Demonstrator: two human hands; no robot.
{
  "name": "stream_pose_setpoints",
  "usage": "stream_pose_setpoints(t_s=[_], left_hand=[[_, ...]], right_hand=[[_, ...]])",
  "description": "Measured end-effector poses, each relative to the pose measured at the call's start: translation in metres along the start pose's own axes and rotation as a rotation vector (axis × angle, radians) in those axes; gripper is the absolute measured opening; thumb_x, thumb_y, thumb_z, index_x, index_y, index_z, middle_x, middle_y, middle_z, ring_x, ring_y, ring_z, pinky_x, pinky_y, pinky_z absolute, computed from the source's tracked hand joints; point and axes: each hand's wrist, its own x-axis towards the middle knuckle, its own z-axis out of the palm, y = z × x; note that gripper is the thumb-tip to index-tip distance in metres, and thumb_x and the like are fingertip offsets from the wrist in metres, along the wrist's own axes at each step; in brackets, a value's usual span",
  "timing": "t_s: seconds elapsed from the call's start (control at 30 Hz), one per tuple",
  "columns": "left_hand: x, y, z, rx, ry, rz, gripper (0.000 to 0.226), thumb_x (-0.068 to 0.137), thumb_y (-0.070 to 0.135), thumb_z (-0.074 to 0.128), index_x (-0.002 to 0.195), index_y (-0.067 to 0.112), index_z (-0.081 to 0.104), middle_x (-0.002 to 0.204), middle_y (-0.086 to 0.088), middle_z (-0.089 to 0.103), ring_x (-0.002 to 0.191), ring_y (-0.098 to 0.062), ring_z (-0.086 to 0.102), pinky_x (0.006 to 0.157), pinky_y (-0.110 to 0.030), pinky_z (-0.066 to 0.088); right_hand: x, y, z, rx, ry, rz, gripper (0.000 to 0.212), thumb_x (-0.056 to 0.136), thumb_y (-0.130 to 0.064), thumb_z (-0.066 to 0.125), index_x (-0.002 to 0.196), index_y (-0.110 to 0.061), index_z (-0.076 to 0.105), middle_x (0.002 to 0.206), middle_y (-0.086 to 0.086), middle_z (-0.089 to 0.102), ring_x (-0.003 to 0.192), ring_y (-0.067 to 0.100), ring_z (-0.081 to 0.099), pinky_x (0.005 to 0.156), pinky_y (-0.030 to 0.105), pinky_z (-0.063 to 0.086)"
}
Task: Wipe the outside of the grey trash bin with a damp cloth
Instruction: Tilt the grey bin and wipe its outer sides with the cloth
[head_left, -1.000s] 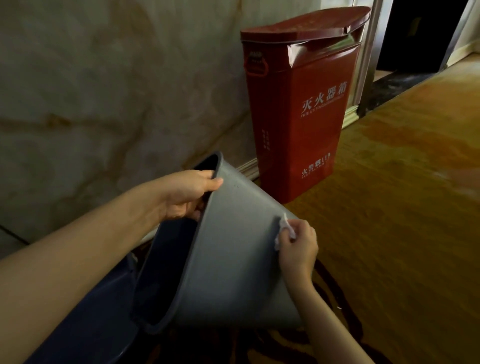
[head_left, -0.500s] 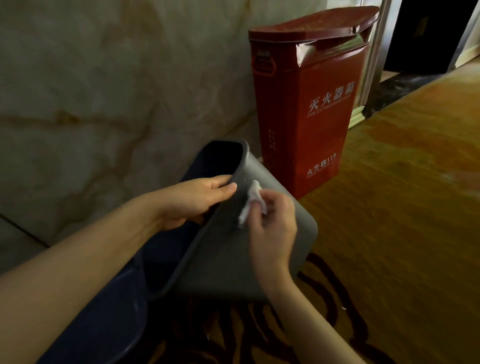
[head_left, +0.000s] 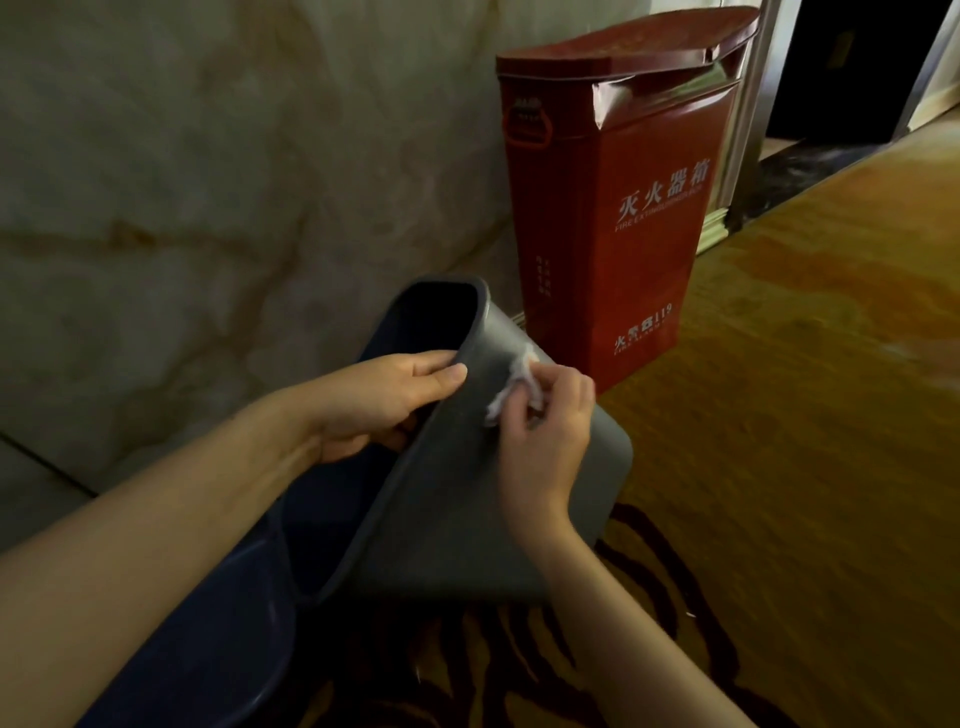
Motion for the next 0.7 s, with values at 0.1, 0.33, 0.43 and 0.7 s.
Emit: stream_pose_setpoints(t_s=[0.1,0.33,0.43,0.7], left_hand=[[-0.004,0.0,-0.004,-0.038,0.002,-0.015,0.025,0.09,0.042,0.046,0.086,0.055,0.067,0.095,0.015,0.075,0.082,-0.007,0.072,0.06,-0.021,0.055],[-0.002,-0.003,-0.005,-0.044,0.008,-0.018,0.024,0.089,0.042,0.047,0.087,0.052,0.068,0.093,0.012,0.075,0.078,-0.007,0.071,0.06,-0.022,0.055],[-0.001,0.001,0.0,-0.02,-0.004,-0.005,0.027,0.091,0.042,0.044,0.084,0.041,0.07,0.069,0.005,0.072,0.061,-0.007,0.066,0.052,-0.02,0.05],[-0.004,-0.006,-0.013,-0.1,0.051,-0.044,0.022,0.09,0.038,0.048,0.092,0.036,0.07,0.083,0.007,0.076,0.07,-0.008,0.07,0.059,-0.026,0.056]], right_hand=[[0.016,0.038,-0.014,-0.053,0.054,0.362,0.01,0.089,-0.01,0.054,0.094,-0.019,0.053,0.101,0.002,0.052,0.081,-0.002,0.048,0.068,0.006,0.04],[-0.003,0.022,-0.023,-0.02,0.007,0.222,0.012,0.087,-0.009,0.058,0.09,-0.02,0.055,0.091,-0.004,0.052,0.081,0.002,0.05,0.069,0.007,0.038],[-0.025,-0.016,-0.005,0.054,-0.126,-0.026,0.016,0.083,-0.007,0.061,0.092,-0.02,0.057,0.09,-0.005,0.052,0.079,-0.004,0.048,0.069,0.004,0.039],[-0.028,0.009,0.001,0.03,-0.097,0.015,0.014,0.083,-0.002,0.061,0.092,-0.012,0.058,0.092,-0.004,0.048,0.082,-0.011,0.045,0.068,0.002,0.038]])
